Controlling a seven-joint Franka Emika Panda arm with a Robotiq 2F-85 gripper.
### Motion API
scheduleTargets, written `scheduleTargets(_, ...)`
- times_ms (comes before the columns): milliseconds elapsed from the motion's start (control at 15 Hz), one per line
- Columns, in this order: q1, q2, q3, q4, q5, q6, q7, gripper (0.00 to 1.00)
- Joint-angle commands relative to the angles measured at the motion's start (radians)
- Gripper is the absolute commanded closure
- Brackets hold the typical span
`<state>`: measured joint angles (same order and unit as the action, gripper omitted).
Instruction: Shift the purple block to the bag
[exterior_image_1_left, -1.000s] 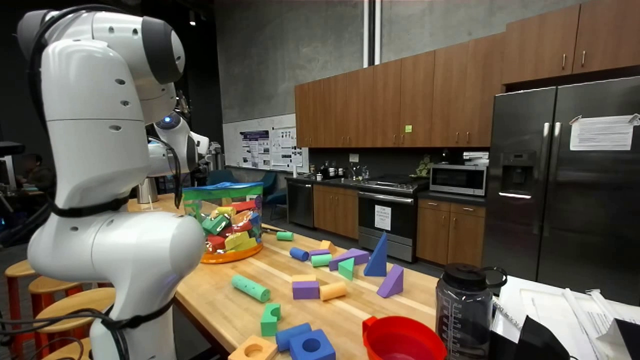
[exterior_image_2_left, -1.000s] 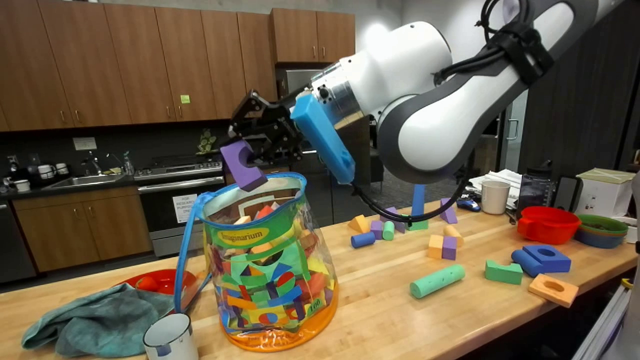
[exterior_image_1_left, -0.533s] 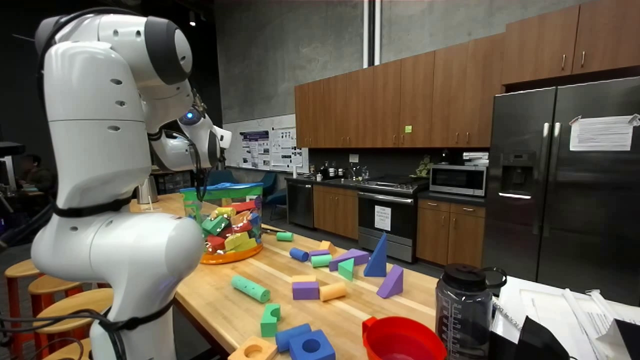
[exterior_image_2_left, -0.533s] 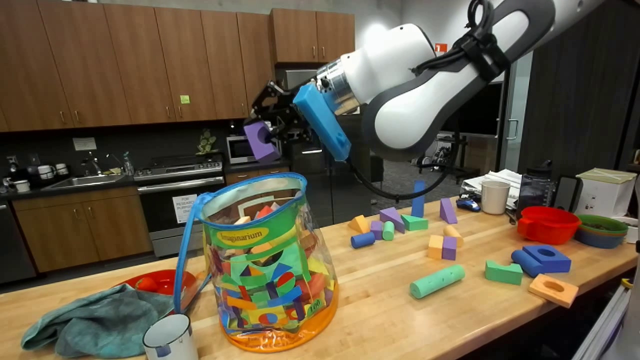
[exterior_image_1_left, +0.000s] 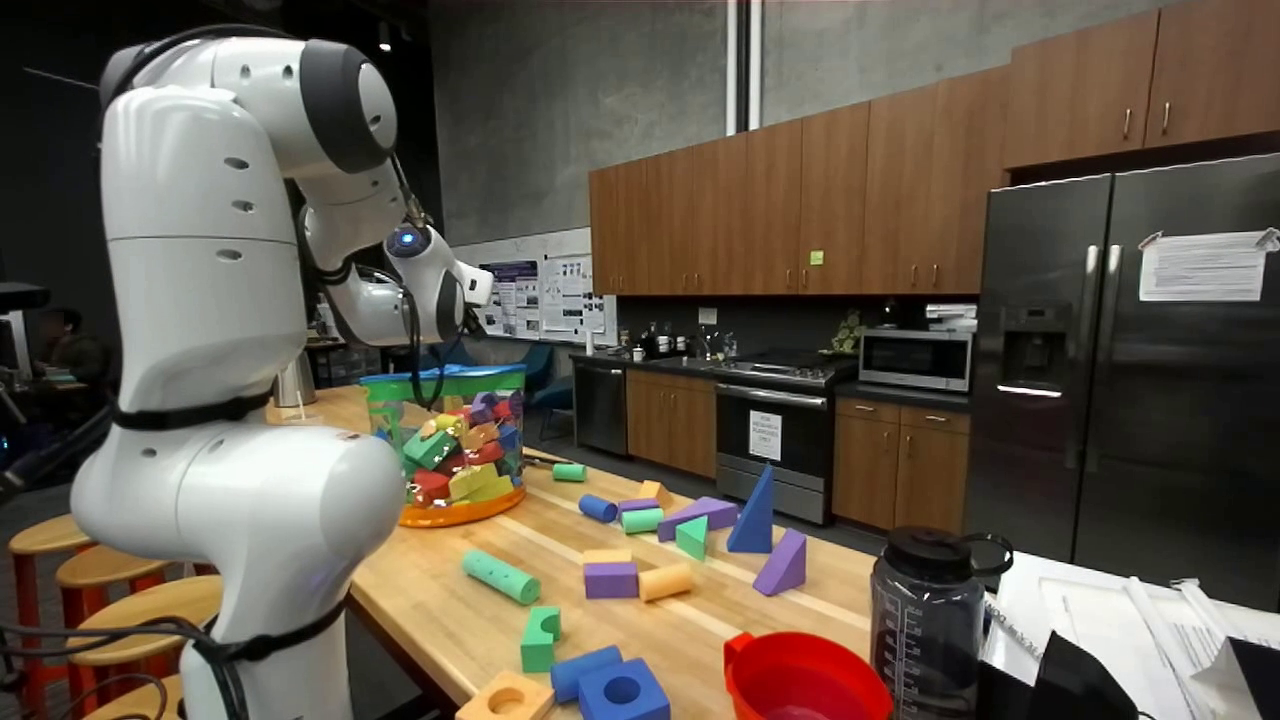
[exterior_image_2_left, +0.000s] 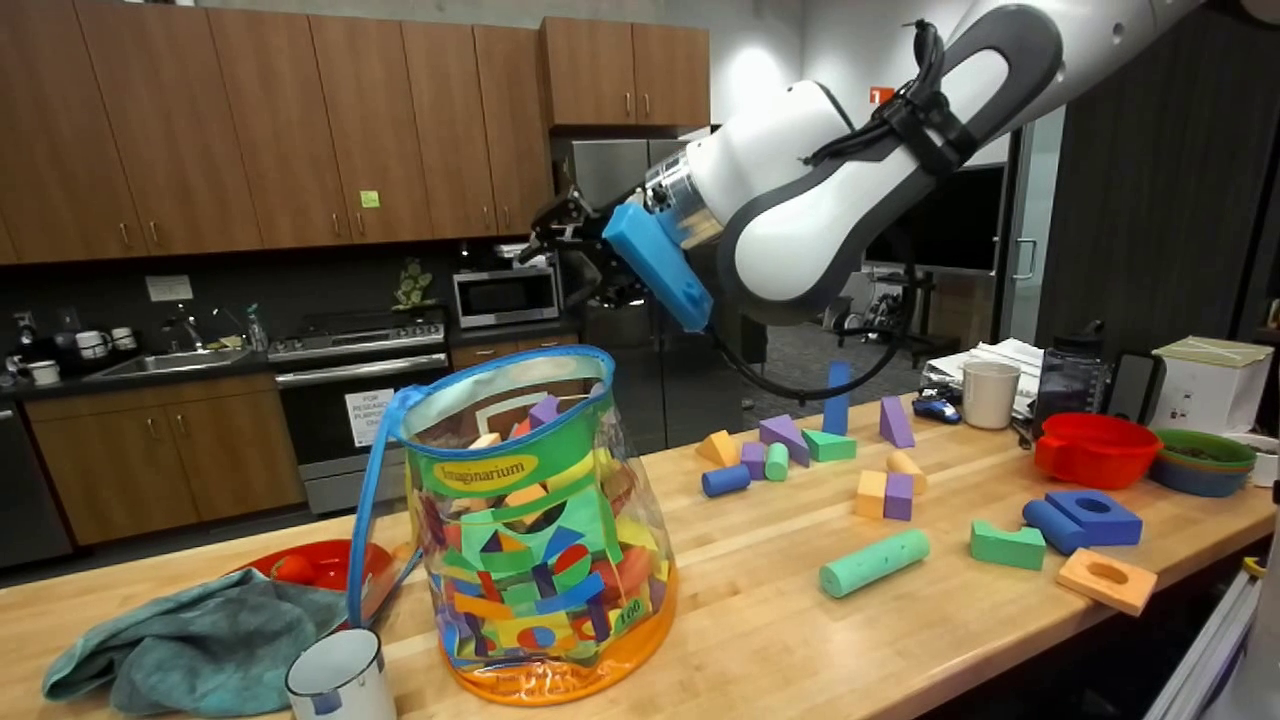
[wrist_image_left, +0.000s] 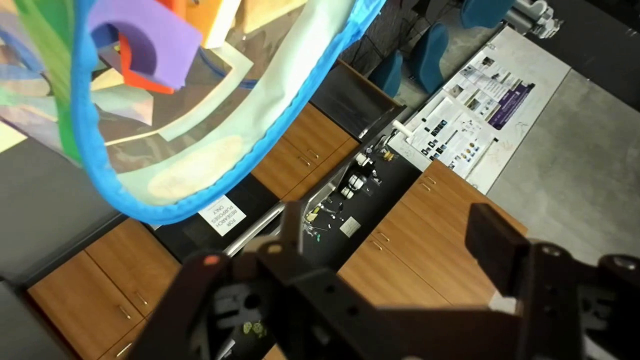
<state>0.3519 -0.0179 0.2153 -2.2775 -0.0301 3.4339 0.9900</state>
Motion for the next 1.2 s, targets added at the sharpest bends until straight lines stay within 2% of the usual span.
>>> scheduleTargets(0,-0.001,-0.024,0.003,-0.014,0.021,-0.036,-0.008,0.00)
scheduleTargets(267,-0.006,-0.028,-0.004,-0.010,0.032,-0.048,0.021,0.00)
scheduleTargets(600,-0.056,-0.027,-0.046,0.009,0.118,-0.056,0.006,0.00)
scheduleTargets(933,-0.149,-0.010,-0.125,0.044,0.182,-0.112,-0.021,0.00)
scheduleTargets(1133,-0.249,0.010,-0.174,0.044,0.241,-0.208,-0.142,0.00)
